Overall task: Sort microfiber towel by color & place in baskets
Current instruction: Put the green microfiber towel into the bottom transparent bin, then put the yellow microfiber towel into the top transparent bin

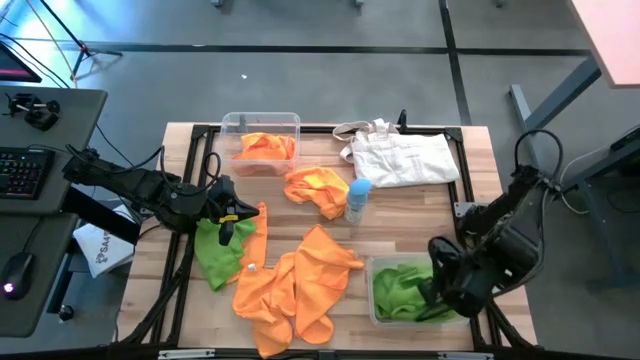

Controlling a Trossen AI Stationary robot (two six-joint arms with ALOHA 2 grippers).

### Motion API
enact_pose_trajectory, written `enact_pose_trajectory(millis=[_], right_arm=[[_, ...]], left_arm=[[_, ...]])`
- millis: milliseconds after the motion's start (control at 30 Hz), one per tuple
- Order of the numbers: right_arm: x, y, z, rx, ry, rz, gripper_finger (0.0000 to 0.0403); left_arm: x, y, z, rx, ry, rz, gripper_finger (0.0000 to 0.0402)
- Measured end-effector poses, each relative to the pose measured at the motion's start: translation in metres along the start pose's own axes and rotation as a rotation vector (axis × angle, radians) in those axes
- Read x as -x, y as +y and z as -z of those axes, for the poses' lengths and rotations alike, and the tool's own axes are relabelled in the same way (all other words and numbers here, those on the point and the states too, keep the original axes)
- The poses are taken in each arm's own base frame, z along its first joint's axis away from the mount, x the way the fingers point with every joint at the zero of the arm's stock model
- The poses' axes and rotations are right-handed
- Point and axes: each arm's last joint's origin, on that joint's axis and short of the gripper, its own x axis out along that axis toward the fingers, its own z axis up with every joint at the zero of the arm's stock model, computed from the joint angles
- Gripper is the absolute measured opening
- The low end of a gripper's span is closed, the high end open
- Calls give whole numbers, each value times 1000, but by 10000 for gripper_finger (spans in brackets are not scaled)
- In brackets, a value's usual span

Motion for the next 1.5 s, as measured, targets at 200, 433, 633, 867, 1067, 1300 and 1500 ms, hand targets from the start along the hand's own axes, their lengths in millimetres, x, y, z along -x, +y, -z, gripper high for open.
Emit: enact_pose_trajectory(millis=[200,433,633,867,1067,1300,1500], right_arm=[[-35,-5,-1,-40,-59,90,1],[-106,-2,-7,-71,-75,23,0],[-161,-12,-14,-164,-64,17,0],[-190,-16,-13,-201,-33,30,4],[-191,-15,-13,-187,-43,17,44],[-165,-9,-13,-157,-33,-9,132],[-129,-9,-14,-163,-10,-67,178]], left_arm=[[0,0,0,0,0,1,0],[0,0,0,4,0,1,0],[0,0,0,4,0,1,0],[0,0,0,4,1,2,0],[0,0,0,3,1,2,0],[0,0,0,-7,1,1,0],[0,0,0,-6,0,0,0]])
